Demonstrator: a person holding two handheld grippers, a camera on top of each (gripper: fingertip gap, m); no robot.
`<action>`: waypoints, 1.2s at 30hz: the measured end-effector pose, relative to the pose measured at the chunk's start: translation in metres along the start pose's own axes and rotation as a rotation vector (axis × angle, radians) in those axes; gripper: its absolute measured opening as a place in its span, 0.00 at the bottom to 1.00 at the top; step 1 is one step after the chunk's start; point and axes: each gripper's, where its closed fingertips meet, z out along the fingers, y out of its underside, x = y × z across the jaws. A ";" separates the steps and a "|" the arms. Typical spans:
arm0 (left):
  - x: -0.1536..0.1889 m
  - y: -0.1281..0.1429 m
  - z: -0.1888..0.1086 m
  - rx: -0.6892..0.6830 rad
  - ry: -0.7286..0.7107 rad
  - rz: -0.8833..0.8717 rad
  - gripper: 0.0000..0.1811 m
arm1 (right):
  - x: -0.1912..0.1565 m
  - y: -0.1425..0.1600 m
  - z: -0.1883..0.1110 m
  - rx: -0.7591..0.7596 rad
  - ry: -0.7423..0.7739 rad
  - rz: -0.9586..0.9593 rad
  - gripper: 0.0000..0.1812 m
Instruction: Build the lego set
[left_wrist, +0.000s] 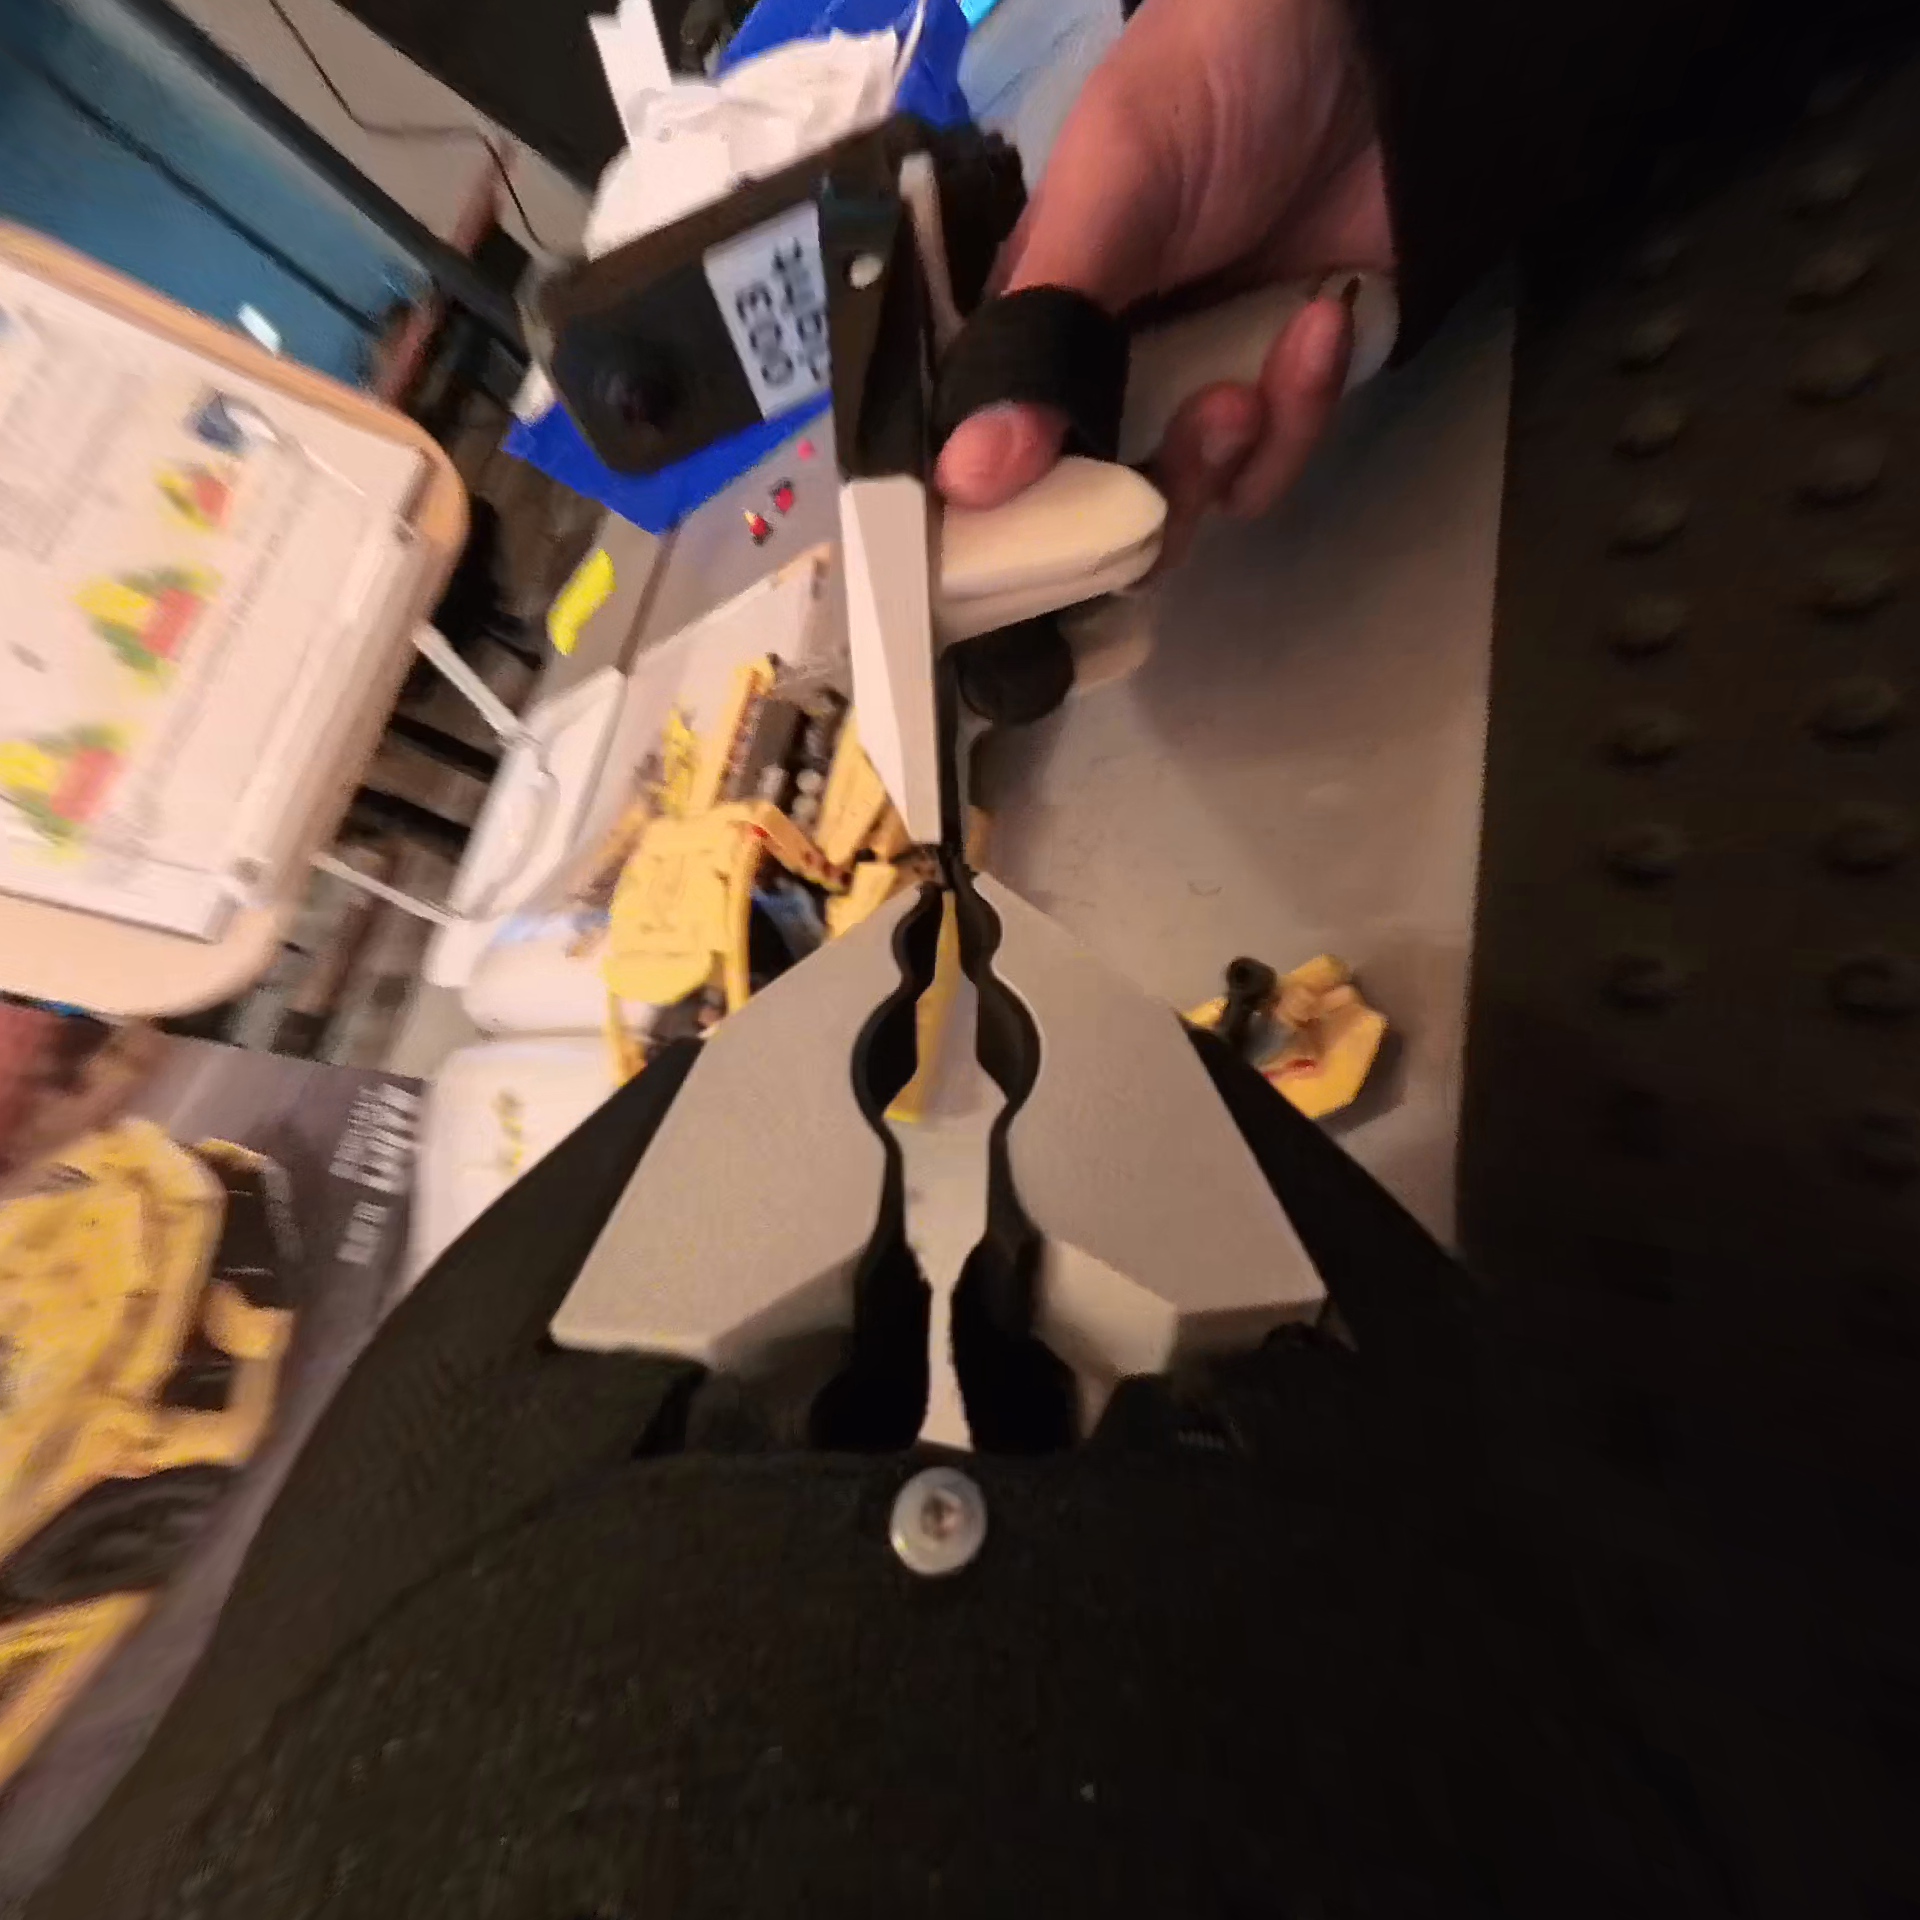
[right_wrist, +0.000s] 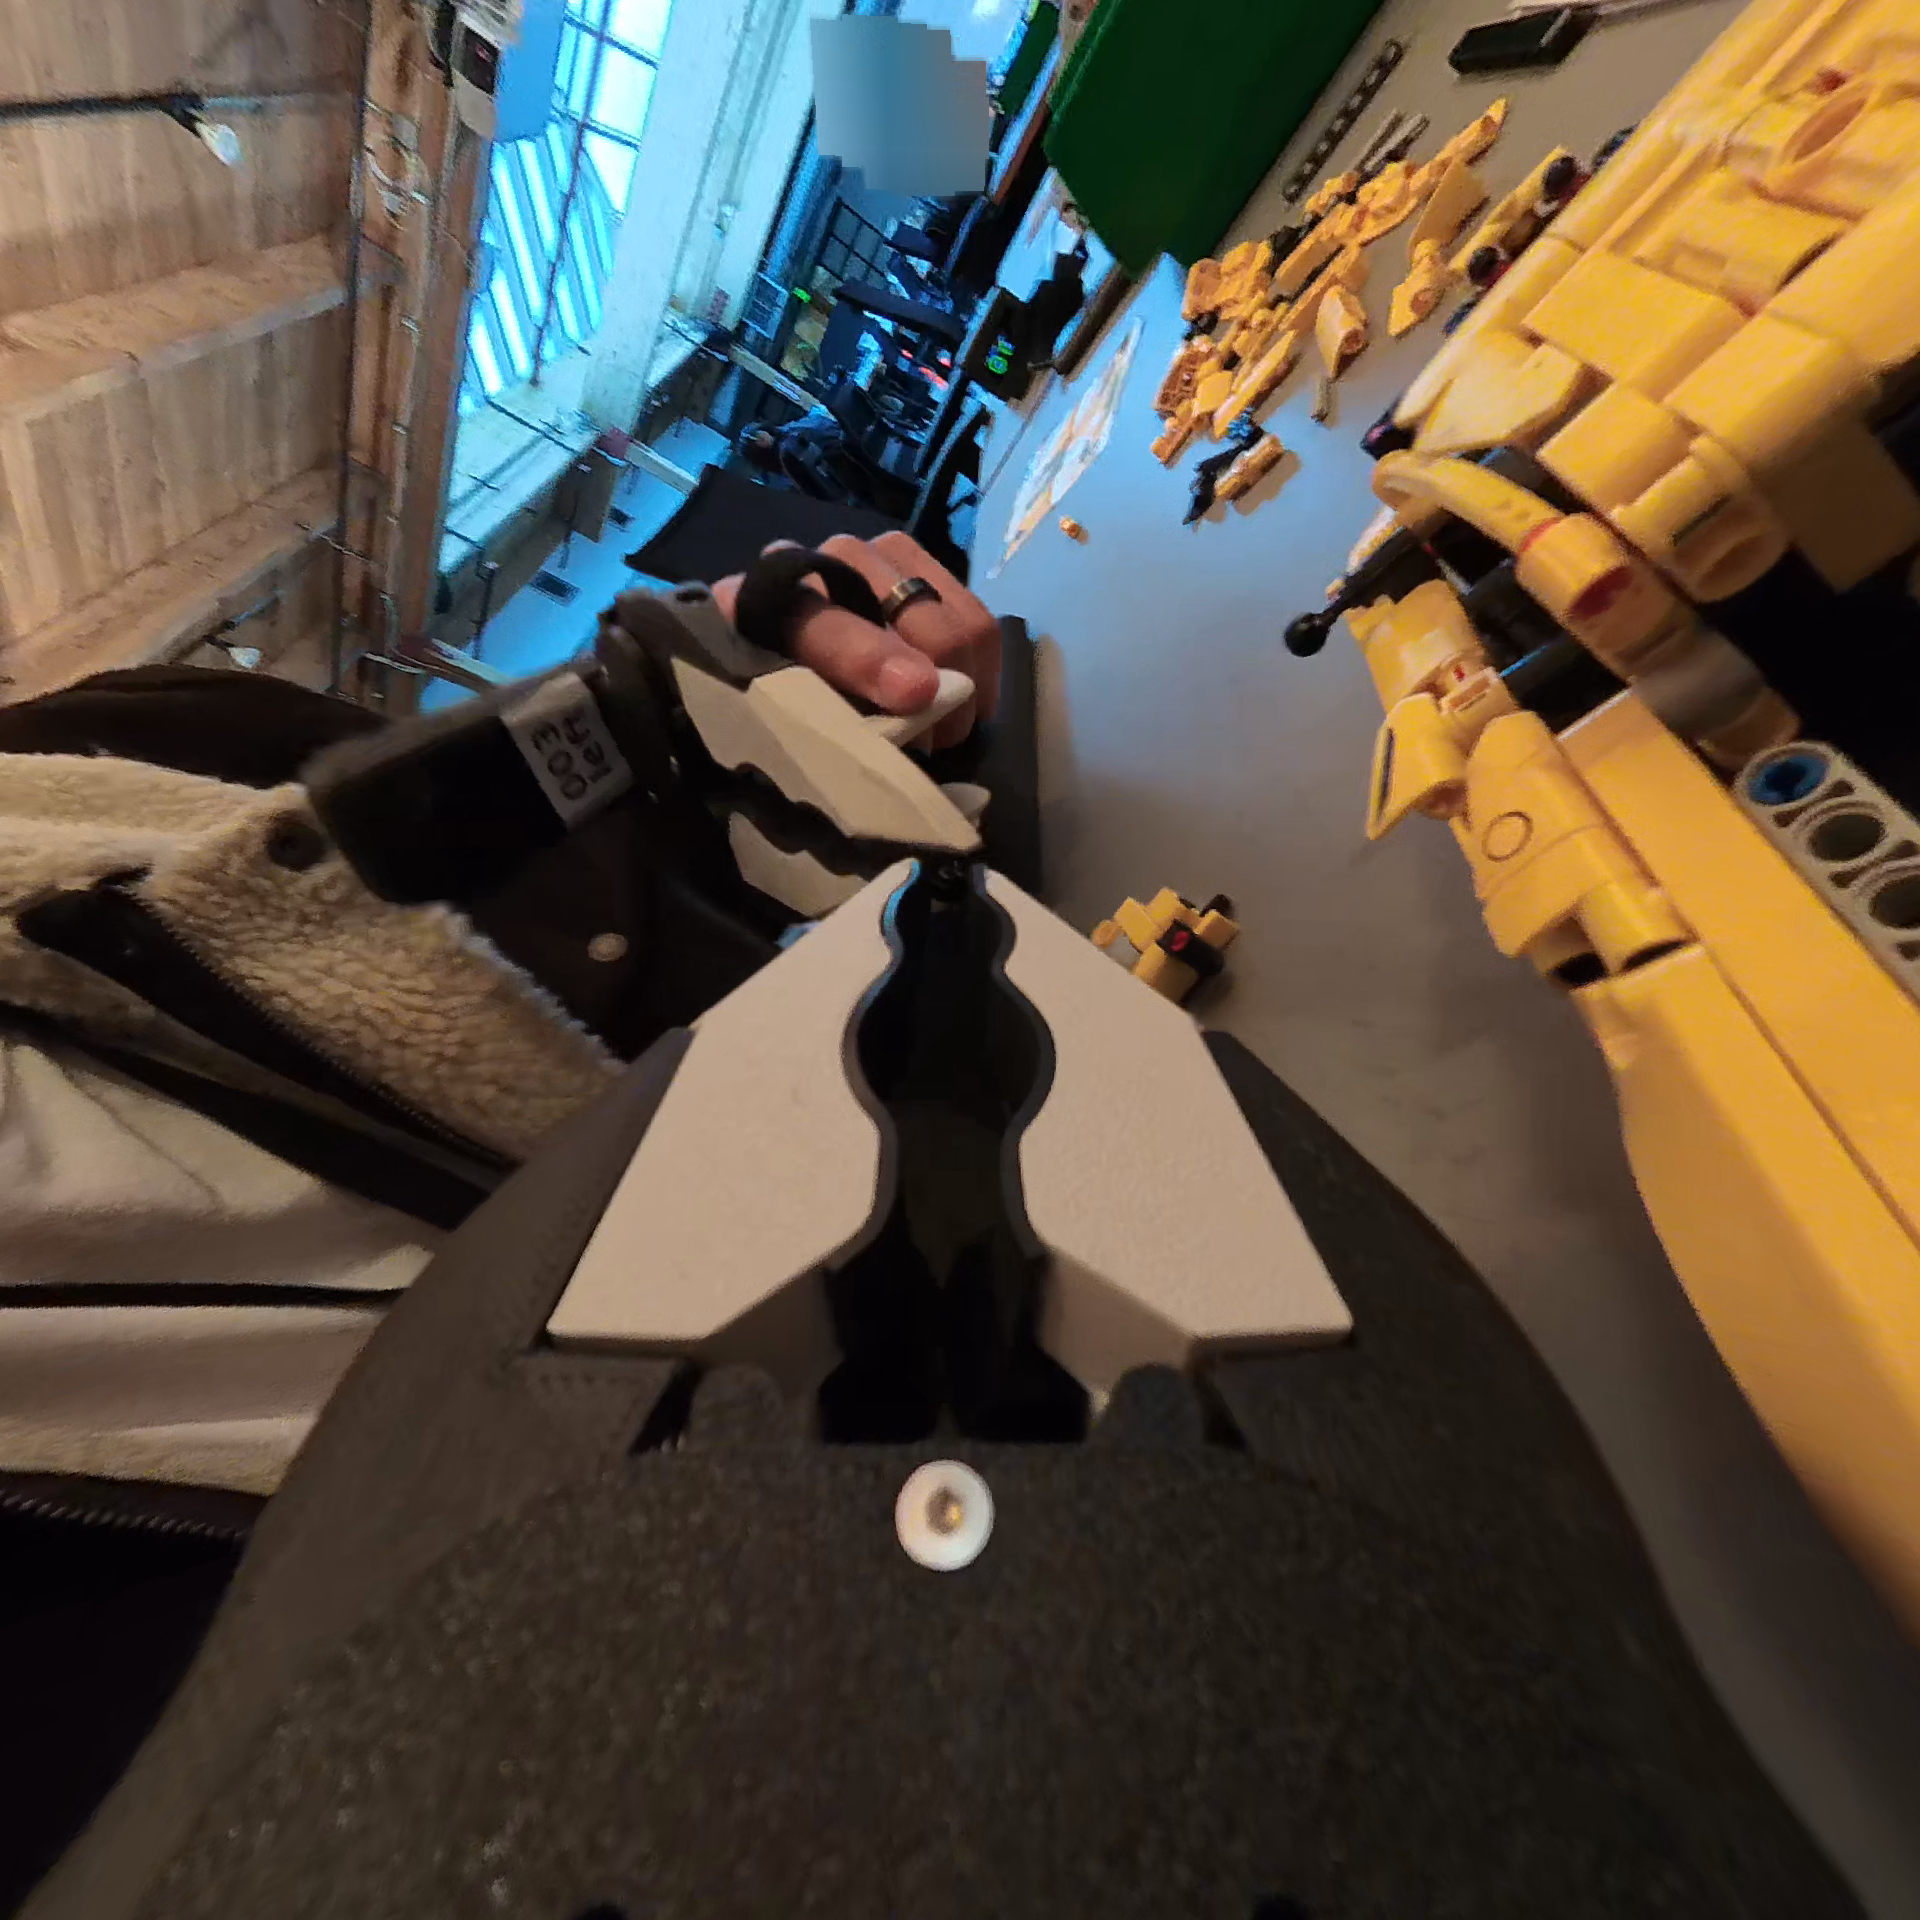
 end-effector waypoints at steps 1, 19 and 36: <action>0.002 0.008 0.000 -0.021 0.038 -0.085 0.01 | 0.004 0.001 -0.001 -0.005 0.033 -0.012 0.03; 0.038 0.050 0.013 -0.528 0.601 -0.652 0.12 | 0.035 0.007 -0.010 -0.056 0.281 -0.112 0.03; 0.038 0.052 0.014 -0.849 0.644 -0.695 0.10 | 0.025 0.005 -0.017 -0.047 0.329 -0.186 0.03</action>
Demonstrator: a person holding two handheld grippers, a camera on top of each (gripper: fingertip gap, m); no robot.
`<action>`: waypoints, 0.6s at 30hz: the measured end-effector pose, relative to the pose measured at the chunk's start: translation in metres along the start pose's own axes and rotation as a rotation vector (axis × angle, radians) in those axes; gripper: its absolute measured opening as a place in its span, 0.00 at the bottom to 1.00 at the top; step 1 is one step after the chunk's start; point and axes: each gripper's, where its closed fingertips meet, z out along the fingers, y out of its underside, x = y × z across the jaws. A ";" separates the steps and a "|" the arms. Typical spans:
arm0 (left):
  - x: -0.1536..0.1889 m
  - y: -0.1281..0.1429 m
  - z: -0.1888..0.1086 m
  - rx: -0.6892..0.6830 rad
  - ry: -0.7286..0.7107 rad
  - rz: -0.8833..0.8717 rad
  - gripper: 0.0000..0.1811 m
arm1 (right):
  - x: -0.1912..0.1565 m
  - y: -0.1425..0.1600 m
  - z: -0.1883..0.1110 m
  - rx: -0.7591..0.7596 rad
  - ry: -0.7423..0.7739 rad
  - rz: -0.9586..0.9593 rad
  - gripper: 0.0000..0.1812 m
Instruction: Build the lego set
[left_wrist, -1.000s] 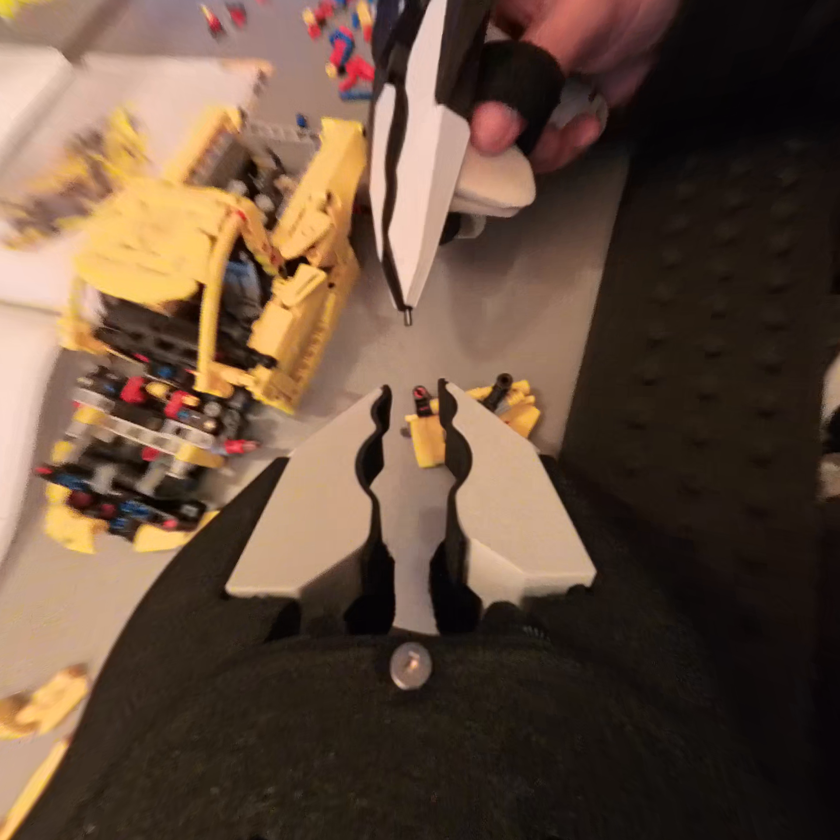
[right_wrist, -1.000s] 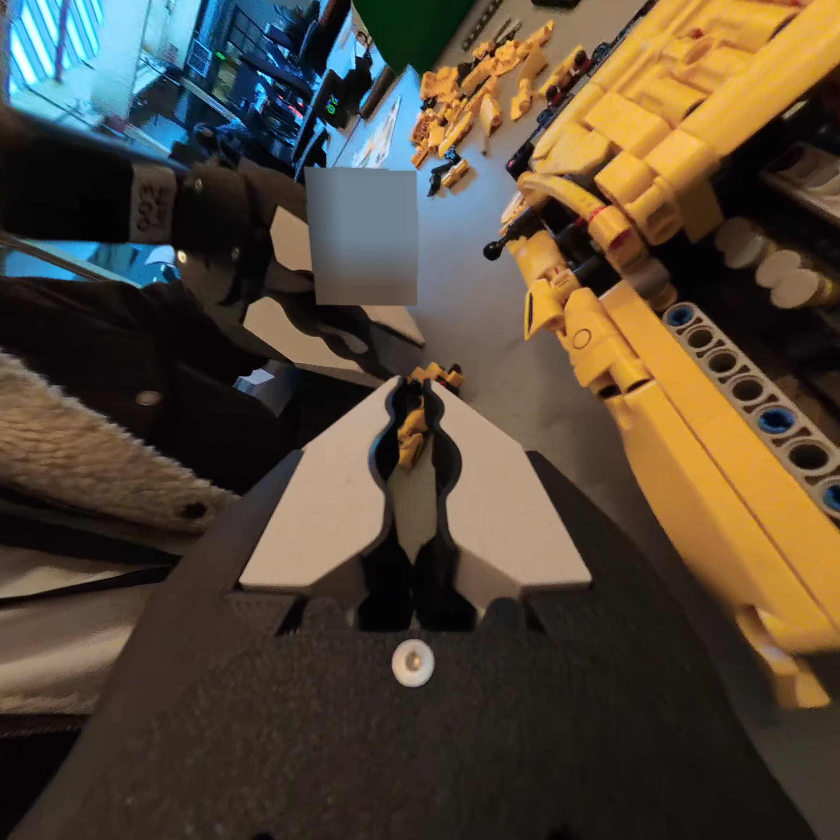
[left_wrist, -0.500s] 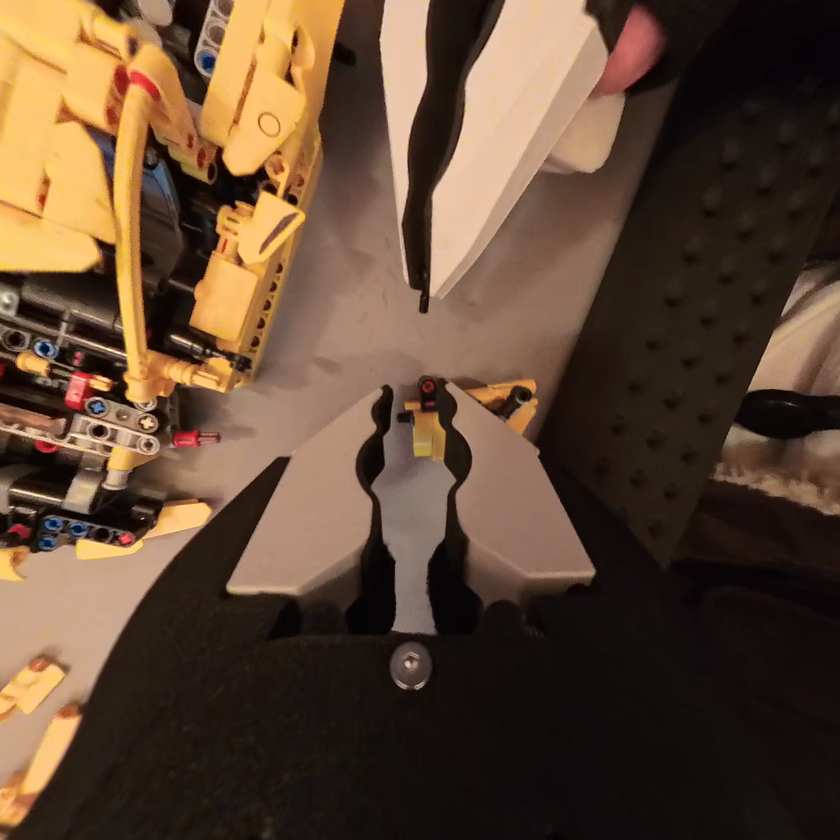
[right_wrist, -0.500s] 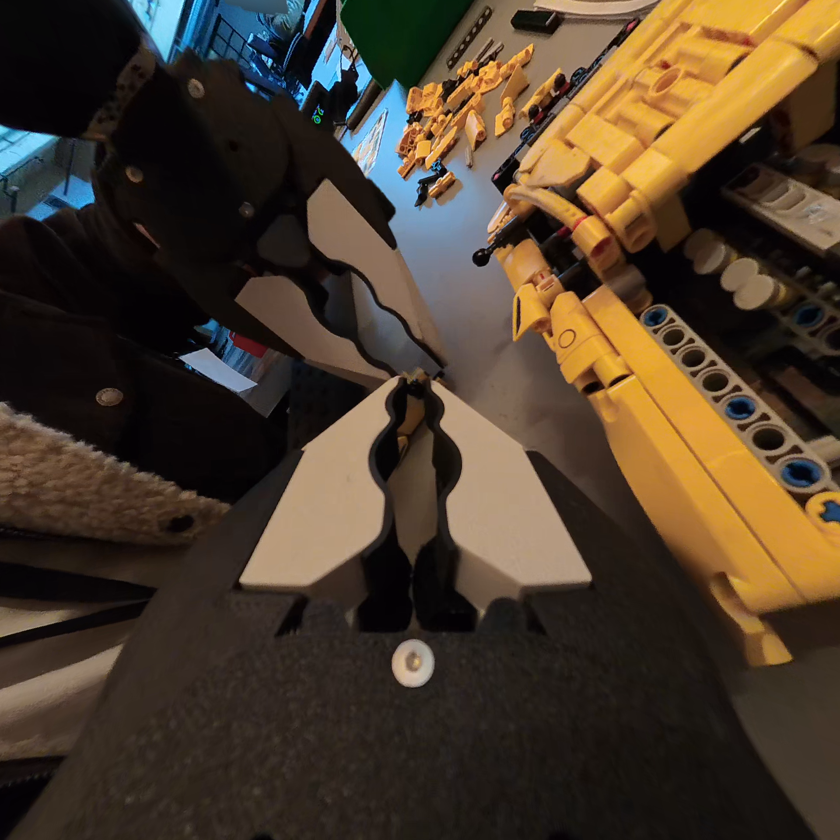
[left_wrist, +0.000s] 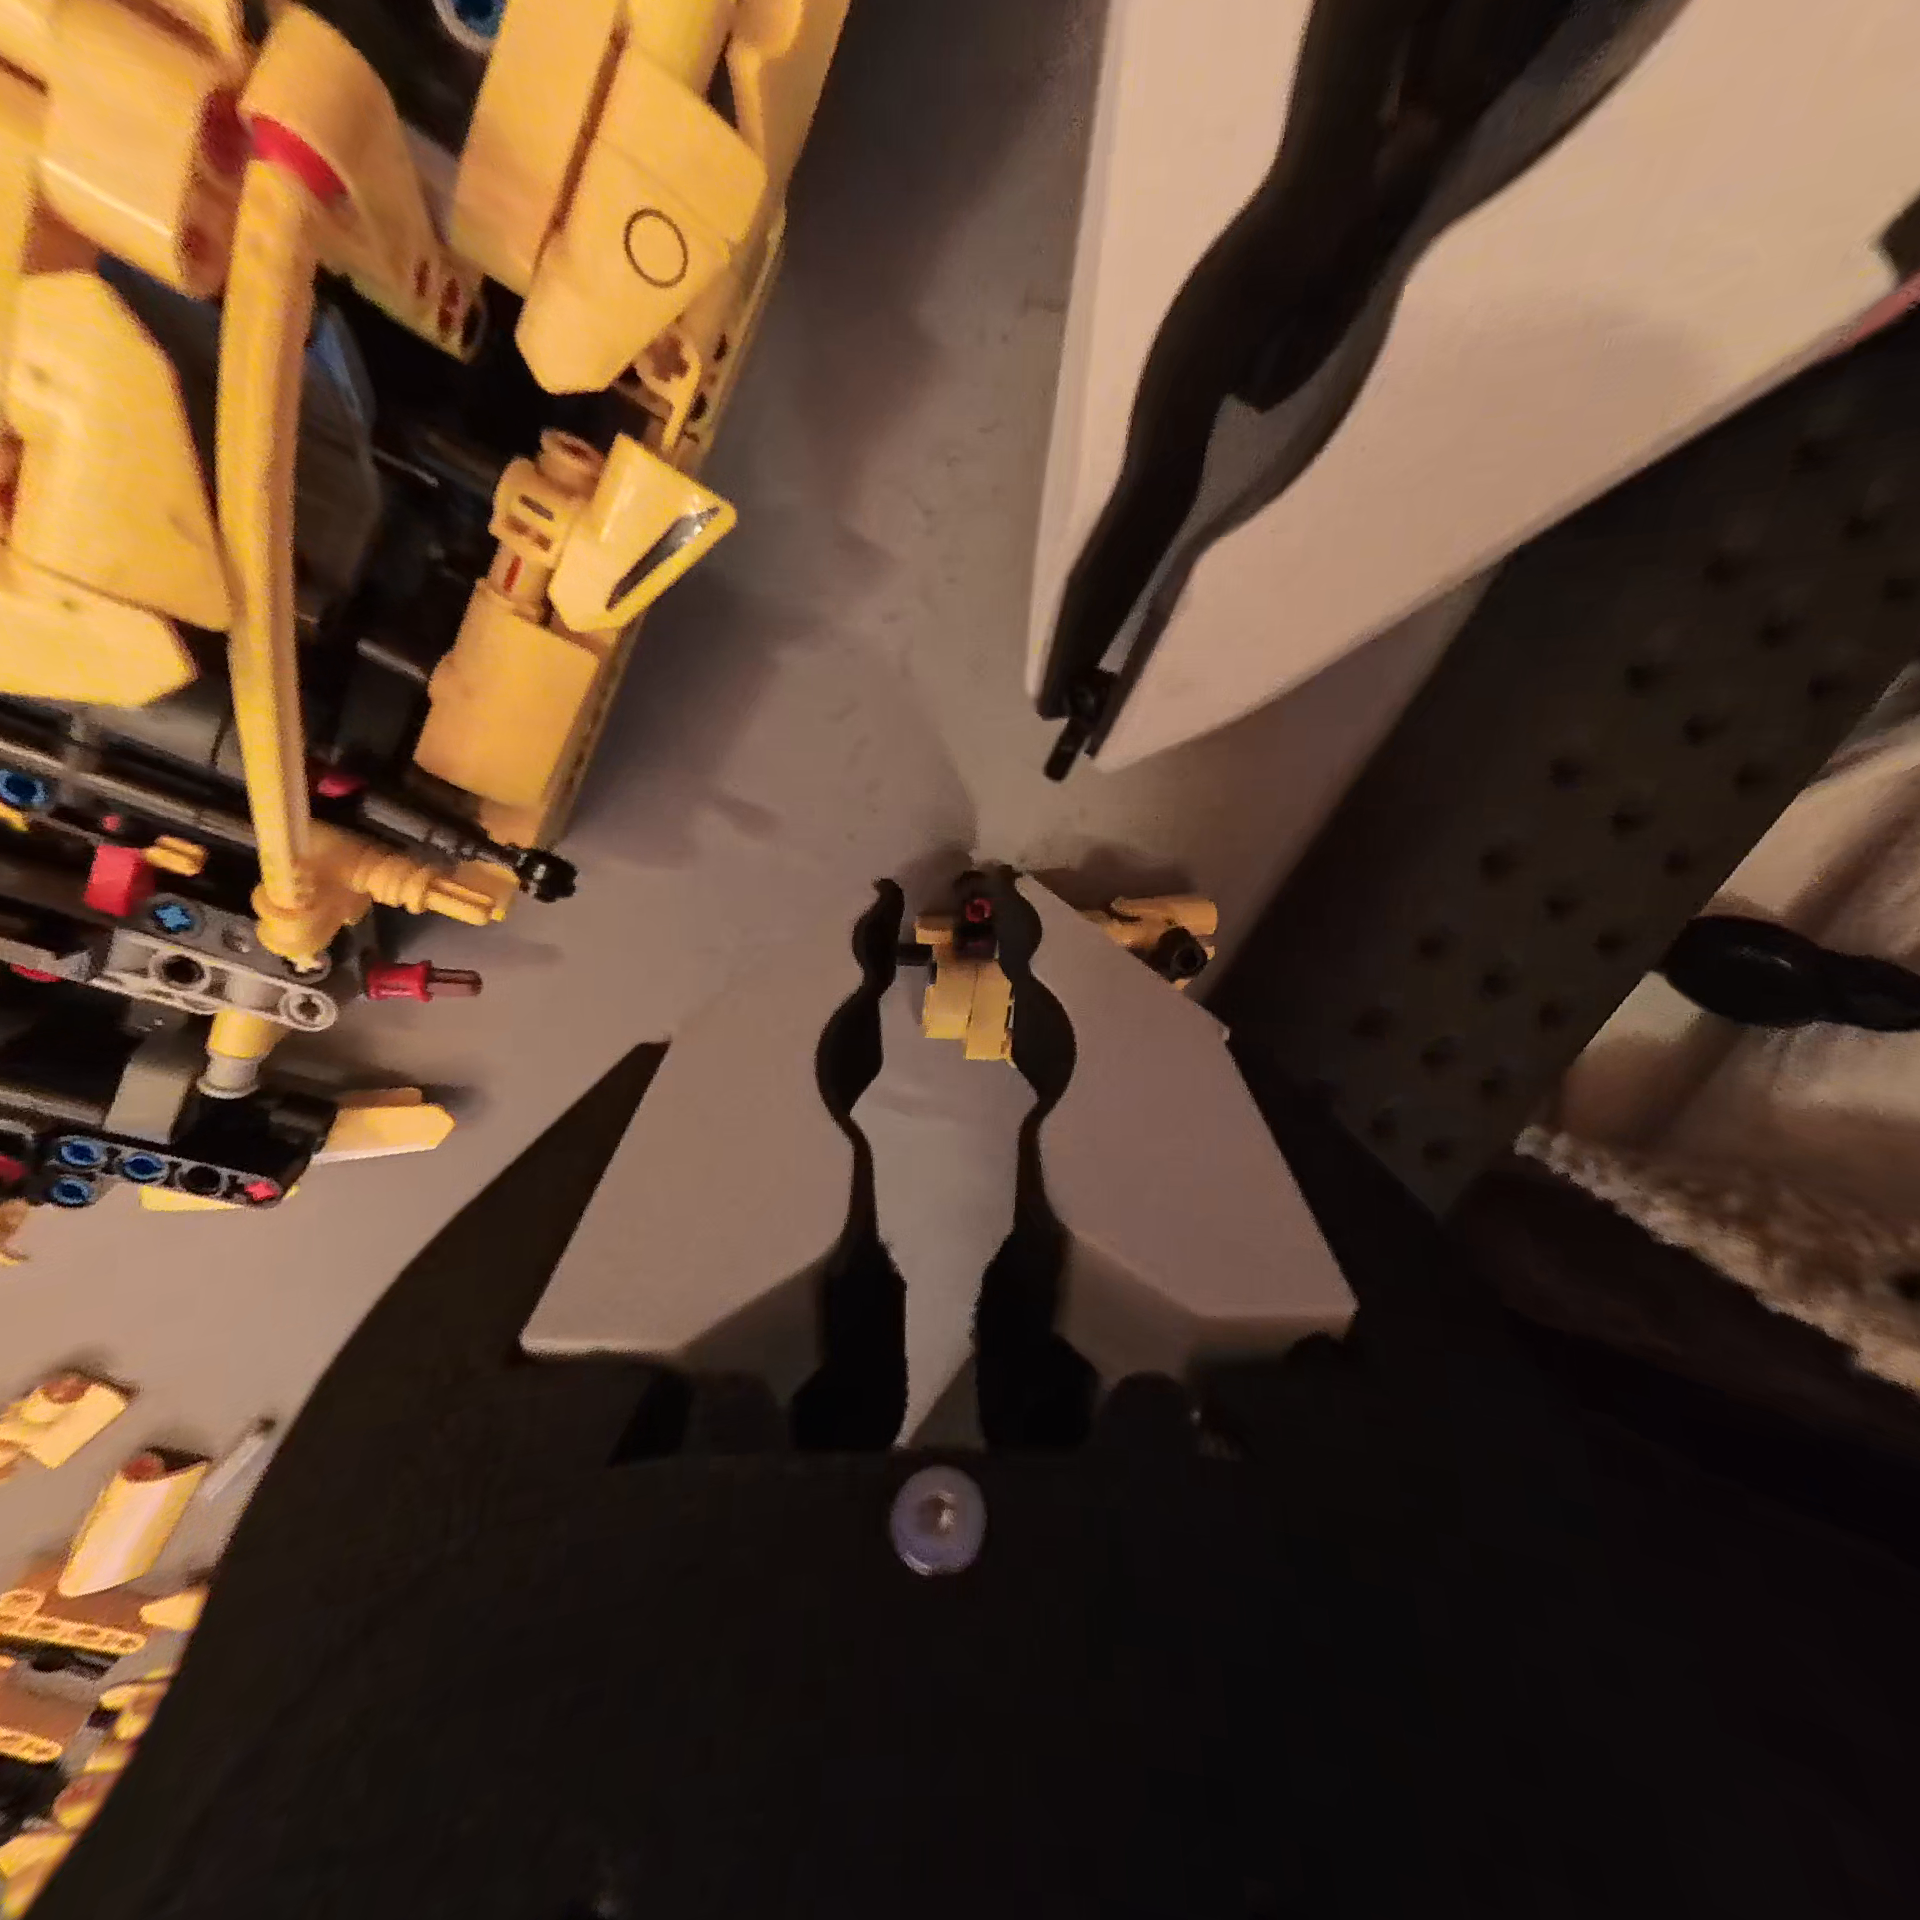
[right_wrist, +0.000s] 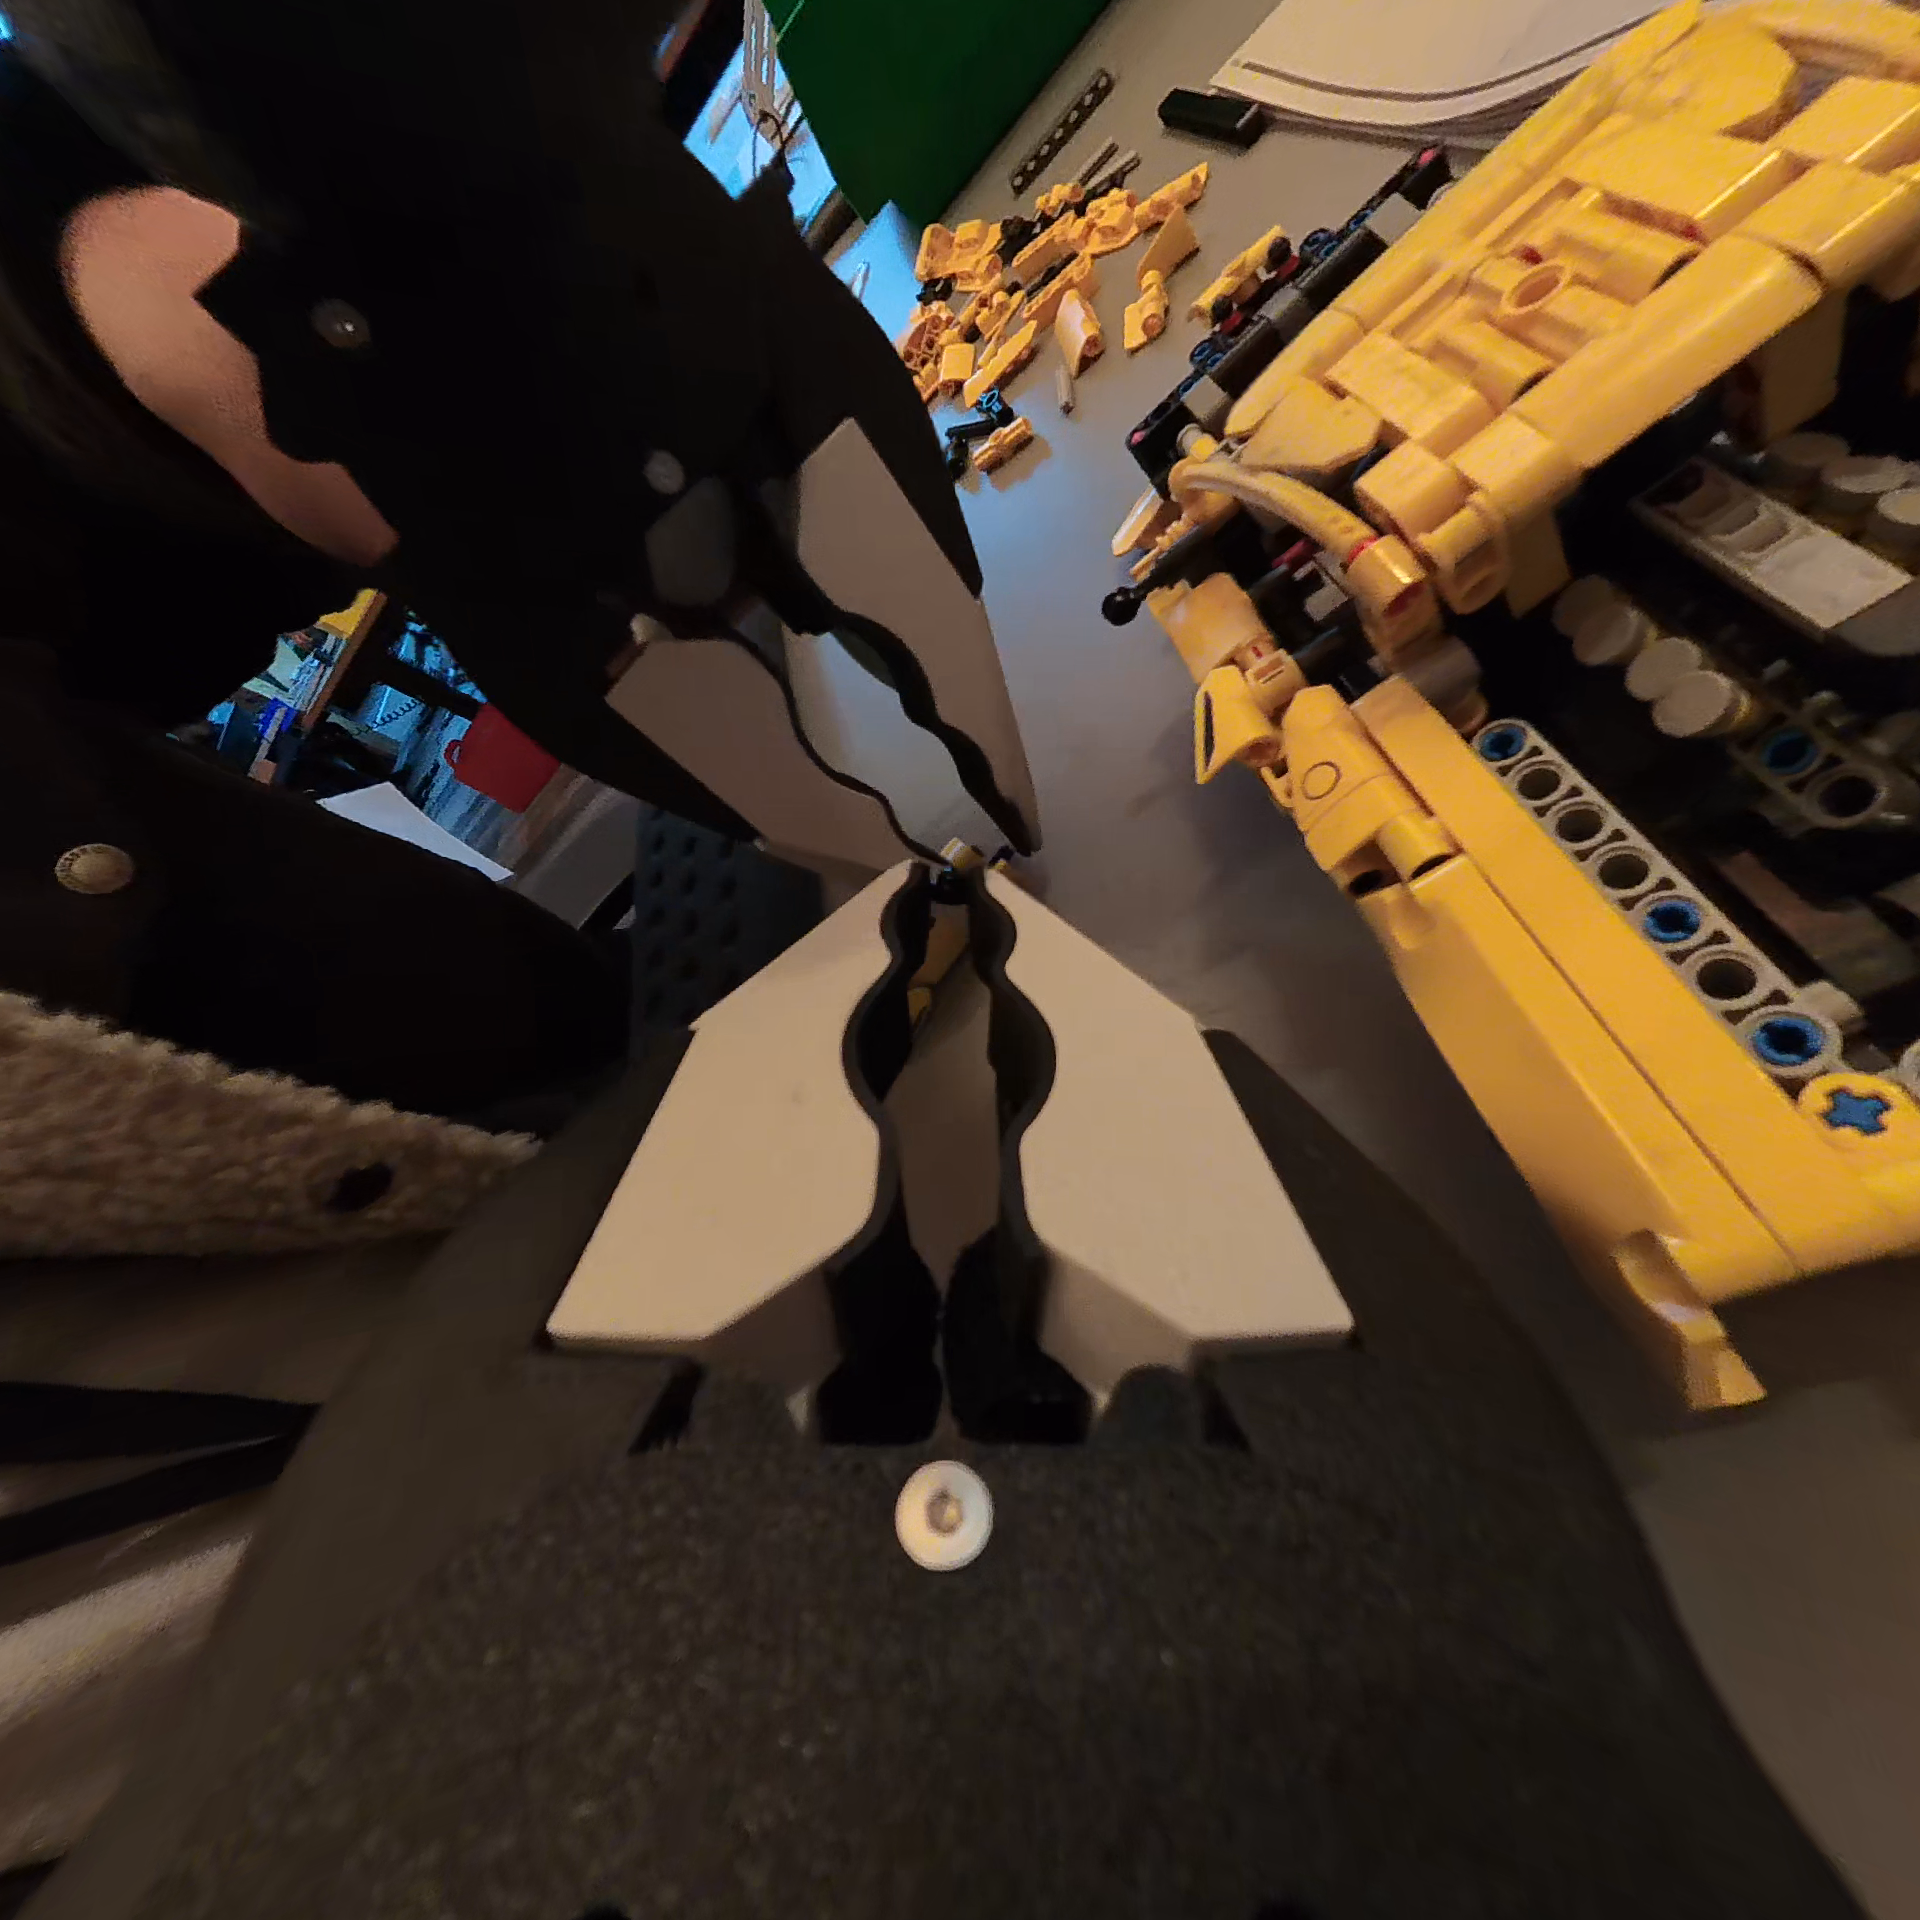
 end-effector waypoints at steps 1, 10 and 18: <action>0.001 0.000 0.000 -0.004 0.001 -0.002 0.10 | -0.001 0.000 0.000 -0.001 -0.003 -0.003 0.03; 0.006 0.007 0.007 -0.047 -0.003 0.040 0.04 | -0.003 -0.002 -0.006 0.015 -0.009 -0.010 0.03; 0.027 -0.031 -0.056 0.595 0.060 0.308 0.04 | -0.002 -0.013 -0.016 0.099 -0.084 0.065 0.03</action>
